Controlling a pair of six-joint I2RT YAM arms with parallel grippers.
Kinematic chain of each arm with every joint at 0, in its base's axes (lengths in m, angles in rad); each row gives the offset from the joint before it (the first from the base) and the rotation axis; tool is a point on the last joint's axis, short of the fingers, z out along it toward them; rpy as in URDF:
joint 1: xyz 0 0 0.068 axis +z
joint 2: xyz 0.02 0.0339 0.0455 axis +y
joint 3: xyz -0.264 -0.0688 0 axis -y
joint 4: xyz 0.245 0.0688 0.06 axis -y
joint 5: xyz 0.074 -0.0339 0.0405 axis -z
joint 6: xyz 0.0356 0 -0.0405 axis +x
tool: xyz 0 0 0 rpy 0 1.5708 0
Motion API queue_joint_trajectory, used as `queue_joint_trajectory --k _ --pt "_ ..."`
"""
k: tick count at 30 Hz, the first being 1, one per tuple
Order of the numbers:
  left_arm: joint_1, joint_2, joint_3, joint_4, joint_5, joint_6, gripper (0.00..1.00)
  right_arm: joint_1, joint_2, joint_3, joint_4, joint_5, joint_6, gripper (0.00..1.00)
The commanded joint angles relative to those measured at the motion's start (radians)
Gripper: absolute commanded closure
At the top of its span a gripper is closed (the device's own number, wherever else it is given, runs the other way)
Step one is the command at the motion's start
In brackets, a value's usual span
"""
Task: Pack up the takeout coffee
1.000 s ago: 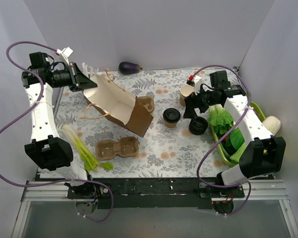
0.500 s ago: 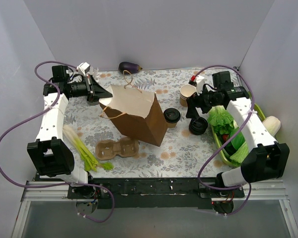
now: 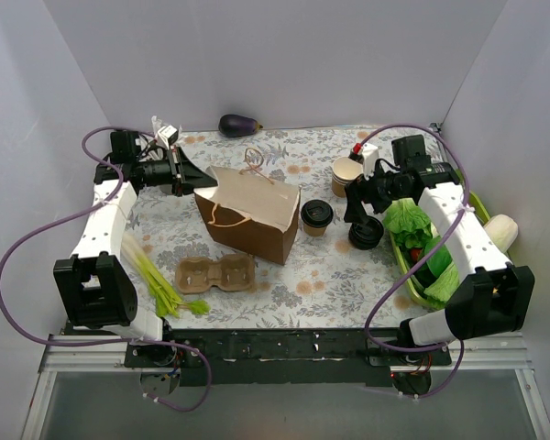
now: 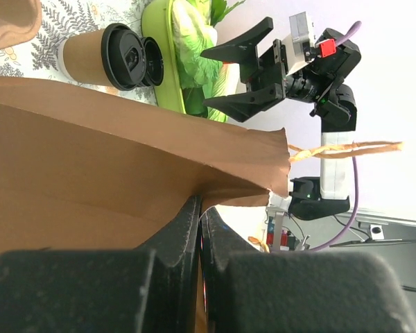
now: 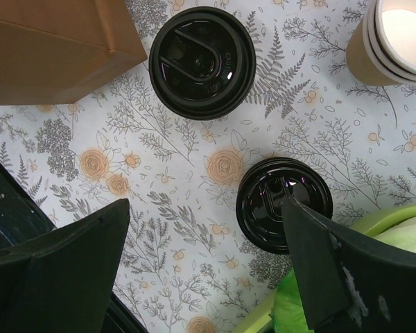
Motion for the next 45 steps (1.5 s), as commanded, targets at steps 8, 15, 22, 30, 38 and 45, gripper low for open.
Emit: queue_joint_trajectory --k 8,15,22,30,38,45 --pt "-0.001 -0.016 0.116 -0.078 -0.137 0.233 0.55 -0.012 -0.026 -0.025 0.019 -0.020 0.011 0.02" --pt "0.074 -0.008 0.350 -0.411 -0.257 0.719 0.24 -0.015 -0.016 -0.010 0.022 -0.041 0.017 0.02" --pt "0.088 -0.050 0.367 -0.579 -0.350 0.971 0.18 0.005 0.010 0.137 -0.012 -0.398 -0.044 0.02" --pt "0.091 -0.186 0.090 -0.675 -0.542 1.473 0.20 0.061 0.005 0.226 0.040 -0.540 0.058 0.02" --pt "0.090 -0.280 -0.065 -0.704 -0.563 1.708 0.22 0.193 0.054 0.285 0.203 -0.338 0.210 0.02" --pt "0.047 -0.353 -0.243 -0.700 -0.564 2.027 0.30 0.193 0.132 0.352 0.220 -0.246 0.255 0.03"
